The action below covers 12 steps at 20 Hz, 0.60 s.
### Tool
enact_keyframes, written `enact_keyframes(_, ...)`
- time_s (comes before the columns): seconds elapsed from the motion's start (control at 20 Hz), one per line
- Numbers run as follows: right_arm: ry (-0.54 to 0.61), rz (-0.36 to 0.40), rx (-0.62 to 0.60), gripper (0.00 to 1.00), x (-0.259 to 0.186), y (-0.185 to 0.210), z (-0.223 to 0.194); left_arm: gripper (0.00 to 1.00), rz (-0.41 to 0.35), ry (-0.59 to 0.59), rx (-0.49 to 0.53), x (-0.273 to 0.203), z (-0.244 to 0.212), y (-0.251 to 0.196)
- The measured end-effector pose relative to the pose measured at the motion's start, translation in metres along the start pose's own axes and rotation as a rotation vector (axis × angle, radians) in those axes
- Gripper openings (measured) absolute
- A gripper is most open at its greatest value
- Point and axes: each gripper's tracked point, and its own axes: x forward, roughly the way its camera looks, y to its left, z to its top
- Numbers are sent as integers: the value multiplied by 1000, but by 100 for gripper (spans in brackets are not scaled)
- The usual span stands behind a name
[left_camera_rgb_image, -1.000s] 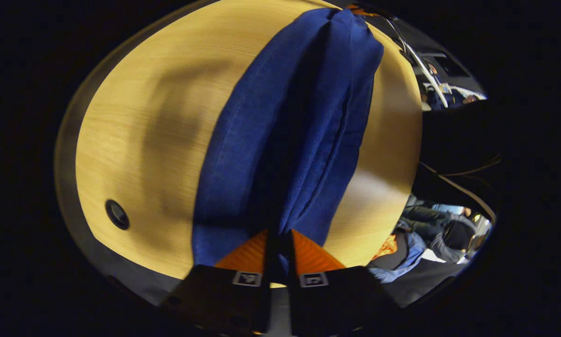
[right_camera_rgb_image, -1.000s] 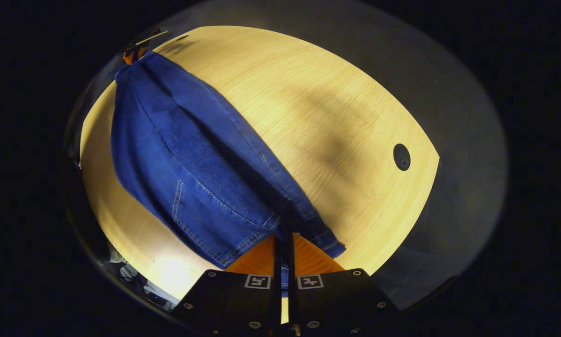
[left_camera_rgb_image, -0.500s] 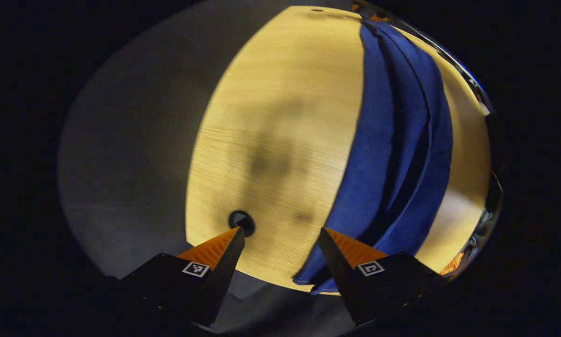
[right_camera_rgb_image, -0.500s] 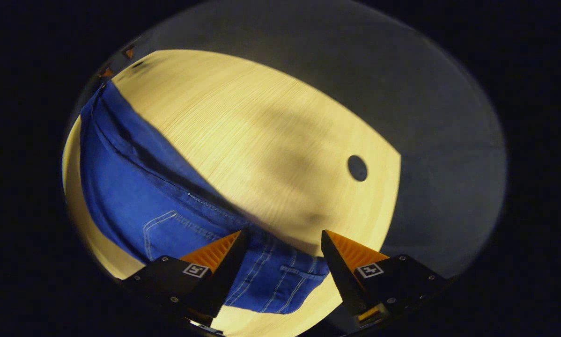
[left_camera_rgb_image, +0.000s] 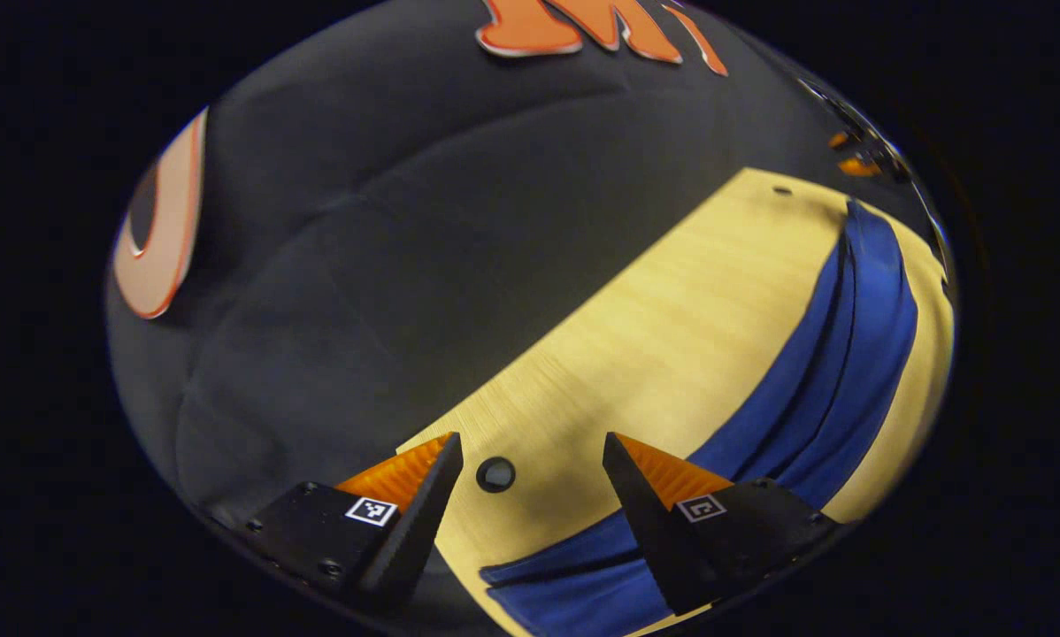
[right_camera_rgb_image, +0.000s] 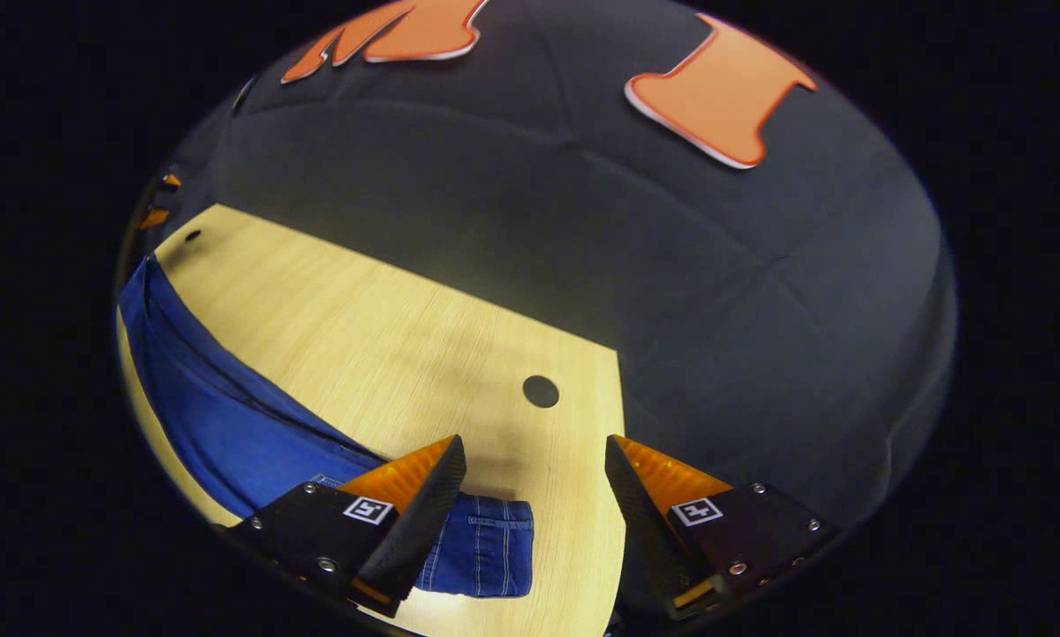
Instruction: Grasp the waist and the cuffs of the jeans and fold them to make the two legs overlap; first hold the waist and fold one-third of the jeans toward the cuffs, then hold the cuffs and fold the remaining one-third in the same direction to finish folding.
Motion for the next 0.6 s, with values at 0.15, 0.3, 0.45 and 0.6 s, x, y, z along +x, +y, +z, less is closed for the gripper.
enact_keyframes(0.15, -130, -32, 83, 99, -30, -9, 10, 98, 78, -113, -81, -5, 34, 0)
enact_keyframes(0.3, -253, -42, 197, 98, -53, -20, 19, 99, 145, -224, -127, -10, 56, 7)
enact_keyframes(0.45, -339, -57, 260, 98, -79, -28, 22, 98, 161, -311, -189, -13, 63, 10)
enact_keyframes(0.6, -427, -87, 338, 98, -86, -37, 12, 98, 166, -340, -240, -15, 69, 9)
